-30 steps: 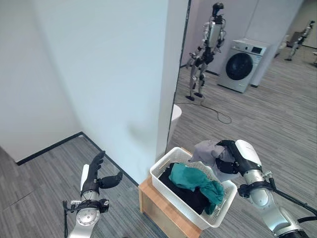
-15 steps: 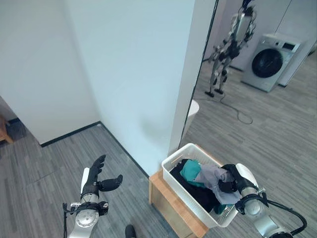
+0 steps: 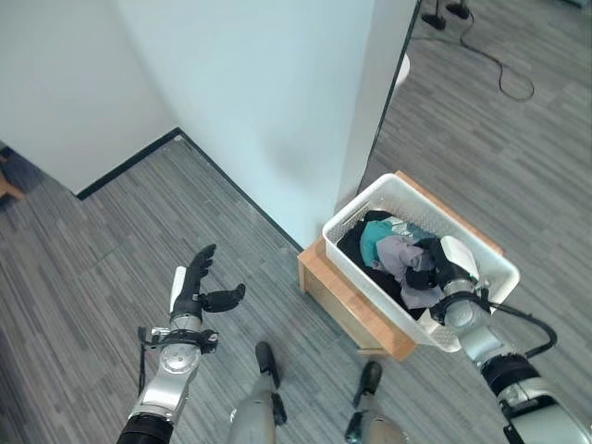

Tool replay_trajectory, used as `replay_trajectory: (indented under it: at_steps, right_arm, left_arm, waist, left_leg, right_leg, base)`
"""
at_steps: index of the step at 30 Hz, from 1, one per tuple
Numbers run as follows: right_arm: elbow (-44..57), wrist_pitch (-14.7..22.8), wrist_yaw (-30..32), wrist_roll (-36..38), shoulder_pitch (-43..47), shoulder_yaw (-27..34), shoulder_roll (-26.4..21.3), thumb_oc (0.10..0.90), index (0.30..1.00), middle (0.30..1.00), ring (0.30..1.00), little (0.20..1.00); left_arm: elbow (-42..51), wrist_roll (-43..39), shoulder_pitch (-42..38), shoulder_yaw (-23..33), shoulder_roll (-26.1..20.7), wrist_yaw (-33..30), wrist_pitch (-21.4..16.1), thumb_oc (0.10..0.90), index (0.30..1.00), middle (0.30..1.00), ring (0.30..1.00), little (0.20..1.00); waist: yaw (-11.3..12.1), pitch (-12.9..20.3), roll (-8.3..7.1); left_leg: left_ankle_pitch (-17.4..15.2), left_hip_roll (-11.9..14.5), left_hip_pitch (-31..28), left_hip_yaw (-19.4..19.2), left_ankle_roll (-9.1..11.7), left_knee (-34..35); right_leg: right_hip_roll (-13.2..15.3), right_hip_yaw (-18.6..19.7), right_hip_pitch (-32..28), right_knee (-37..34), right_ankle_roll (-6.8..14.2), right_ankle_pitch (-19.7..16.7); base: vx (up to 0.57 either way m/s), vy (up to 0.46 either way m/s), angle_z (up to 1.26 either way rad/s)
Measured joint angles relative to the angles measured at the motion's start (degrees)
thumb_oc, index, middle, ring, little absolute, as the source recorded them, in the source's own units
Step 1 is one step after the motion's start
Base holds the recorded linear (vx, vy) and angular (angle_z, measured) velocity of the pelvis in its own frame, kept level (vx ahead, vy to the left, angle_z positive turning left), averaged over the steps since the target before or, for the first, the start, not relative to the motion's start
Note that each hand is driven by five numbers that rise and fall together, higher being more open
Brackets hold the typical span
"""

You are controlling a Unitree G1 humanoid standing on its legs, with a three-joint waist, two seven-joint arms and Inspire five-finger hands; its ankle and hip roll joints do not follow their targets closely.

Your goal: Pick up bed clothes into laundry basket.

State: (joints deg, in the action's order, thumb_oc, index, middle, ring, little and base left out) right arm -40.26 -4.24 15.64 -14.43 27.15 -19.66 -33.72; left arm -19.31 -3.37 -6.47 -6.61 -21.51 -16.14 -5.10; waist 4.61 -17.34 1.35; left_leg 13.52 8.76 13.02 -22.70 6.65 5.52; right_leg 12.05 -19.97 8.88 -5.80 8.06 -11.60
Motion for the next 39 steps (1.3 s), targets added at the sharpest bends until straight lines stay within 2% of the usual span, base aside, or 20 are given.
replay_trajectory:
  at_steps: [2, 6, 9, 13, 14, 16, 19, 21, 23, 26, 31, 32, 33, 35, 36, 37, 38, 39]
  right_arm:
    - [-1.7, -0.3, 0.0, 0.1, 1.3, 0.1, -0.2, 0.800, 0.900, 0.900, 0.900, 0.900]
    - [0.7, -0.2, 0.1, 0.1, 2.6, 0.3, -1.0, 0.800, 0.900, 0.900, 0.900, 0.900]
    - [7.1, -0.2, 0.1, 0.0, 2.3, 1.5, -3.8, 0.800, 0.900, 0.900, 0.900, 0.900]
    - [18.4, -0.2, 1.0, 0.0, 1.6, 7.7, -8.8, 0.800, 0.900, 0.900, 0.900, 0.900]
    - [21.1, -0.1, 1.0, -0.1, 0.6, 9.6, -9.6, 0.800, 0.900, 0.900, 0.900, 0.900]
    - [27.6, 0.2, 1.9, -0.5, -2.5, 15.1, -10.4, 0.800, 0.900, 0.900, 0.900, 0.900]
    - [32.6, 0.7, 2.1, -0.8, -7.2, 18.1, -10.3, 0.800, 0.900, 0.900, 0.900, 0.900]
    - [34.6, 1.4, 1.9, -1.1, -11.9, 19.2, -8.7, 0.800, 0.900, 0.900, 0.900, 0.900]
    - [35.2, 1.7, 1.5, -1.1, -15.3, 19.7, -7.6, 0.800, 0.900, 0.900, 0.900, 0.900]
    - [39.4, 2.9, 0.4, -1.2, -24.0, 21.7, -5.0, 0.800, 0.900, 0.900, 0.900, 0.900]
    - [40.1, 3.6, -0.4, -1.2, -35.0, 24.4, 1.3, 0.800, 0.900, 0.900, 0.900, 0.900]
    - [40.0, 4.2, -0.5, -1.2, -37.6, 25.0, 3.4, 0.800, 0.900, 0.900, 0.900, 0.900]
    - [40.4, 5.2, -0.2, -1.0, -41.1, 27.6, 8.7, 0.800, 0.900, 0.900, 0.900, 0.900]
    - [39.7, 4.8, -0.5, 0.0, -45.6, 26.4, 11.8, 0.800, 0.900, 0.900, 0.900, 0.900]
    - [37.6, 4.8, -0.5, 0.8, -48.4, 25.7, 14.5, 0.800, 0.900, 0.900, 0.900, 0.900]
    - [36.2, 4.8, -0.5, 1.5, -49.5, 25.5, 15.1, 0.800, 0.900, 0.900, 0.900, 0.900]
    - [33.8, 4.8, -0.4, 2.5, -49.7, 24.6, 14.1, 0.800, 0.900, 0.900, 0.900, 0.900]
    - [28.9, 4.9, -0.4, 4.6, -47.8, 23.1, 11.4, 0.800, 0.900, 0.900, 0.900, 0.900]
  left_arm:
    - [0.0, 0.0, 0.0, 0.1, -0.8, -0.3, 0.0, 0.800, 0.900, 0.900, 0.900, 0.900]
    - [0.0, 0.0, 1.5, 0.8, -1.5, -1.3, 0.0, 0.800, 0.900, 0.900, 0.900, 0.900]
    - [0.2, 0.2, 2.0, 0.5, -1.5, -1.1, 0.0, 0.800, 0.900, 0.900, 0.900, 0.900]
    - [1.0, 1.0, 3.4, 0.7, -1.5, -0.7, 0.0, 0.800, 0.900, 0.900, 0.900, 0.900]
    - [1.8, 1.3, 3.8, 0.8, -1.5, -0.6, 0.1, 0.800, 0.900, 0.900, 0.900, 0.900]
    - [2.3, 1.4, 4.5, 1.1, -1.5, -0.4, 0.0, 0.800, 0.900, 0.900, 0.900, 0.900]
    - [2.3, 1.5, 5.6, 1.2, -1.5, -0.2, 0.3, 0.800, 0.900, 0.900, 0.900, 0.900]
    - [2.3, 1.5, 6.7, 1.0, -1.5, 0.8, 0.4, 0.800, 0.900, 0.900, 0.900, 0.900]
    - [2.4, 1.5, 6.9, 0.5, -1.4, 1.9, 0.6, 0.800, 0.900, 0.900, 0.900, 0.900]
    - [2.6, 1.8, 8.2, -0.1, -0.7, 3.0, 0.6, 0.800, 0.900, 0.900, 0.900, 0.900]
    - [3.3, 1.7, 8.8, -2.4, 2.5, 4.4, 0.6, 0.800, 0.900, 0.900, 0.900, 0.900]
    - [3.8, 1.3, 8.8, -3.4, 2.9, 4.7, 0.6, 0.800, 0.900, 0.900, 0.900, 0.900]
    - [4.0, 1.1, 8.9, -5.0, 3.5, 5.0, 0.7, 0.800, 0.900, 0.900, 0.900, 0.900]
    - [4.3, 1.2, 9.3, -7.7, 3.6, 7.0, 0.7, 0.800, 0.900, 0.900, 0.900, 0.900]
    - [4.4, 1.2, 9.8, -8.8, 3.9, 7.0, 0.7, 0.800, 0.900, 0.900, 0.900, 0.900]
    - [4.3, 1.1, 10.5, -9.3, 4.4, 7.1, 0.8, 0.800, 0.900, 0.900, 0.900, 0.900]
    - [3.9, 0.3, 11.2, -9.9, 5.3, 7.1, 1.3, 0.800, 0.900, 0.900, 0.900, 0.900]
    - [3.8, -1.2, 12.2, -10.2, 6.7, 6.9, 1.5, 0.800, 0.900, 0.900, 0.900, 0.900]
  waist:
    - [0.4, 0.0, -0.21]
    - [0.8, 0.0, 0.37]
    - [-0.3, 0.0, 0.38]
    - [-2.7, 0.1, 0.24]
    - [-2.7, 0.1, 0.13]
    - [-3.9, 0.8, -0.79]
    - [-5.6, 3.4, -2.50]
    - [-6.4, 6.0, -4.05]
    - [-7.9, 7.8, -4.73]
    - [-9.5, 10.8, -3.59]
    - [-10.5, 13.0, -1.08]
    - [-11.5, 13.2, -1.11]
    - [-11.7, 13.5, -1.80]
    - [-12.3, 14.5, -0.21]
    - [-13.2, 15.2, -0.89]
    - [-14.1, 15.3, -0.93]
    - [-15.0, 15.5, -0.60]
    - [-14.8, 15.9, -0.18]
  left_leg:
    - [-0.1, 0.0, -0.3, 0.0, -0.2, -0.1]
    - [-0.2, 0.5, -1.9, -0.7, -1.5, 0.0]
    - [-0.7, 0.6, -4.0, -1.4, -2.5, -0.3]
    - [-1.5, 0.4, -8.3, -2.3, -2.9, -0.3]
    - [-1.6, 0.3, -8.8, -2.6, -2.9, -0.2]
    - [-1.8, 0.7, -11.0, -3.3, -3.0, -0.3]
    - [-2.4, 1.0, -12.3, -3.9, -2.2, 0.0]
    - [-3.0, 1.2, -14.0, -5.5, -1.7, 0.0]
    - [-3.4, 1.3, -15.0, -6.6, -1.0, 0.0]
    - [-3.6, 1.4, -16.2, -8.0, -1.0, 0.1]
    - [-3.6, 1.5, -16.5, -8.4, -0.9, 0.1]
    - [-3.6, 1.4, -16.4, -8.3, 0.1, 0.0]
    - [-2.9, 0.8, -16.8, -7.9, 1.6, -0.2]
    - [-4.8, 1.0, -16.8, -9.0, 0.0, 0.1]
    - [-4.8, 1.5, -16.8, -9.8, -0.1, 0.1]
    - [-4.8, 1.9, -17.0, -9.7, 0.0, 0.1]
    - [-4.8, 2.5, -17.0, -9.7, 0.0, 0.1]
    - [-4.8, 3.3, -17.1, -9.7, -0.1, 0.1]
  right_leg:
    - [-0.1, 0.1, -0.3, 0.0, 0.0, 0.0]
    - [-1.1, 1.3, -1.2, 0.0, -0.2, -0.5]
    - [-1.3, 1.7, -2.9, 0.1, -0.3, -0.3]
    - [-1.2, 2.9, -6.5, 0.5, 0.1, 0.0]
    - [-1.2, 3.0, -6.8, 0.5, 0.1, 0.0]
    - [-1.5, 3.1, -8.6, 0.5, 0.2, 0.1]
    - [-1.7, 4.3, -9.2, 0.5, 0.8, 0.6]
    - [-1.6, 5.5, -9.8, 0.3, 0.6, 1.3]
    - [-1.7, 6.6, -9.8, 0.0, 1.1, 2.0]
    - [-1.4, 7.8, -10.1, 0.0, 1.1, 2.2]
    - [-1.4, 8.0, -9.6, 0.0, 1.2, 2.1]
    - [-1.1, 8.3, -9.2, 0.0, 1.4, 2.3]
    - [-0.6, 9.3, -9.0, 0.0, 1.5, 2.4]
    - [-0.7, 9.2, -8.7, 0.1, 2.4, 2.3]
    - [-1.0, 9.2, -8.1, 0.6, 2.0, 2.2]
    - [-1.7, 9.2, -8.1, 0.1, 1.9, 2.2]
    - [-2.3, 9.3, -7.7, 0.1, 1.9, 2.2]
    - [-3.0, 9.2, -7.5, 0.6, 1.9, 2.1]
  base:
    - [0.02, 0.055, 0.05]
    - [0.02, 0.027, -0.14]
    - [0.06, 0.030, -0.10]
    - [0.01, 0.013, -0.13]
    - [0.02, 0.000, -0.12]
    - [-0.02, 0.001, -0.15]
    - [0.04, 0.013, -0.18]
    - [0.02, 0.009, -0.32]
    - [0.02, 0.007, -0.29]
    - [0.00, 0.000, -0.24]
    - [0.01, 0.011, -0.14]
    - [0.05, 0.046, -0.08]
    - [-0.01, 0.018, -0.24]
    - [-0.02, 0.014, -0.47]
    - [-0.04, 0.006, -0.37]
    - [-0.06, 0.002, -0.37]
    - [-0.06, 0.002, -0.35]
    - [-0.05, 0.005, -0.30]
